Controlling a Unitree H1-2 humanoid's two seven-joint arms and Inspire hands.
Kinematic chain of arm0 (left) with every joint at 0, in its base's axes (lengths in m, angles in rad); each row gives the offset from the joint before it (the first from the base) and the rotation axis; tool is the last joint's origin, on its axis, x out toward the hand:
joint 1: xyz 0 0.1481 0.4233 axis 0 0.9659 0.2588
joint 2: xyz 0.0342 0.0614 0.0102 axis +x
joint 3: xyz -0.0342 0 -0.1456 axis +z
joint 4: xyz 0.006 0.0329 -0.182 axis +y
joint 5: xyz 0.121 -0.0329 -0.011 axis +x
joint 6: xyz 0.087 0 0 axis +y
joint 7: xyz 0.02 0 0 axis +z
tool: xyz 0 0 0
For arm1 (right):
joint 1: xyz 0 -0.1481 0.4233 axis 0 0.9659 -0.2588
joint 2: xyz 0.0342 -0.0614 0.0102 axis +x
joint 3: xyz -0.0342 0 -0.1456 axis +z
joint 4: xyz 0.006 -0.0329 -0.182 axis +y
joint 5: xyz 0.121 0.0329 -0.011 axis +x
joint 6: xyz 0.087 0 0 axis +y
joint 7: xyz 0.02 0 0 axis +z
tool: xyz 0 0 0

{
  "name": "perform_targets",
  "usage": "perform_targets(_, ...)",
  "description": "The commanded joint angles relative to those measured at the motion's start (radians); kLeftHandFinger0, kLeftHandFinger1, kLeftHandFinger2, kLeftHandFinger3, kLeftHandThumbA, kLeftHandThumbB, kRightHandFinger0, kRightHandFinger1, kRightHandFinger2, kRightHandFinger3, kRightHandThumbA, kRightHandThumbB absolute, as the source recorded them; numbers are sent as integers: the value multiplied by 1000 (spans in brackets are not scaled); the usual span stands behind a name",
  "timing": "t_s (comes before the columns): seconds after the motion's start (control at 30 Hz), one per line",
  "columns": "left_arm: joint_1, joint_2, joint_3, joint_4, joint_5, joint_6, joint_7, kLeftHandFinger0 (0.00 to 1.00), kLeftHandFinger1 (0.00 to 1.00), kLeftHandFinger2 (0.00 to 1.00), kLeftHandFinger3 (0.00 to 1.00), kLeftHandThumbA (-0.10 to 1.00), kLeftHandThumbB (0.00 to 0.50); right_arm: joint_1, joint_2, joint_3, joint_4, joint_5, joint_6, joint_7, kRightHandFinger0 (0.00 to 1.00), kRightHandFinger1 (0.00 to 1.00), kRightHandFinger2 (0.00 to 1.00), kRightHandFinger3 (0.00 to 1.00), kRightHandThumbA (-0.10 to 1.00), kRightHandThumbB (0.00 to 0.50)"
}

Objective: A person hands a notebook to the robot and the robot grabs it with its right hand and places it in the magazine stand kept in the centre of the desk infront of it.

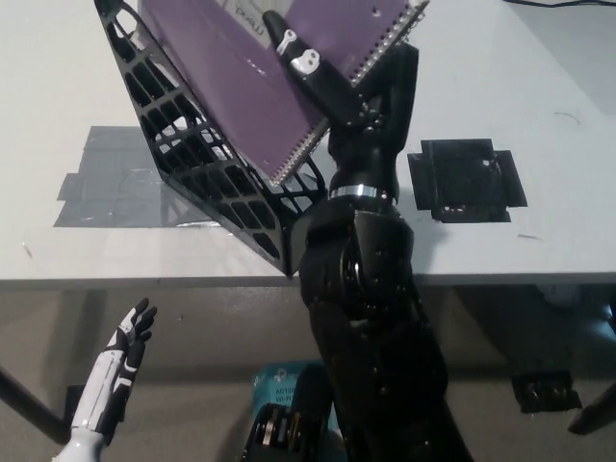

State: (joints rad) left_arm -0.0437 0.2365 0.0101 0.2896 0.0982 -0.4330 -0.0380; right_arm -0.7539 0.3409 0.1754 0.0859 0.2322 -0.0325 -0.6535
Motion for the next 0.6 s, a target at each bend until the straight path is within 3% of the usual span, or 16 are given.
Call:
perform_targets(0.0,-11,22,-1,-17,-15,-37,-17,1000,1000,1000,1000,1000,500,-43,39,33,9,-10,-95,24,0,0,36,203,981,0)
perform_targets(0.03,-11,22,-1,-18,-16,-37,-19,1000,1000,1000,1000,1000,500,-50,39,33,29,-13,-95,23,0,0,115,296,986,0)
perform_targets(0.17,-16,18,2,-18,-24,-37,-22,1000,1000,1000,1000,1000,500,-69,39,22,82,-34,-103,31,0,0,233,384,1000,0)
perform_targets(0.23,-17,18,3,-21,-23,-35,-23,1000,1000,1000,1000,1000,500,-74,39,15,100,-54,-93,38,0,0,198,336,1000,0)
perform_targets(0.3,-16,18,3,-25,-25,-30,-25,1000,1000,1000,1000,1000,500,-75,39,9,108,-68,-81,52,0,0,59,216,1000,0)
perform_targets(0.33,-17,16,4,-25,-29,-29,-27,1000,1000,1000,1000,1000,500,-78,22,9,132,-96,-61,82,105,125,187,320,1000,61)
perform_targets(0.37,-18,18,4,-23,-25,-31,-27,1000,1000,1000,1000,1000,500,-78,-1,22,144,-109,-42,109,348,426,543,634,1000,178)
perform_targets(0.4,-19,19,4,-21,-22,-33,-26,1000,1000,1000,1000,1000,500,-78,-16,32,152,-117,-31,128,348,426,543,634,1000,178)
perform_targets(0.47,-22,20,4,-20,-18,-34,-28,1000,1000,1000,1000,1000,500,-80,-38,45,167,-127,-18,170,726,800,1000,1000,1000,236)
perform_targets(0.5,-23,21,4,-22,-20,-35,-30,1000,1000,1000,1000,1000,500,-80,-61,61,174,-129,-9,210,1000,1000,1000,1000,1000,326)
perform_targets(0.57,-23,22,4,-24,-17,-35,-30,1000,1000,1000,1000,1000,500,-81,-87,79,182,-133,1,260,1000,1000,1000,1000,1000,363)
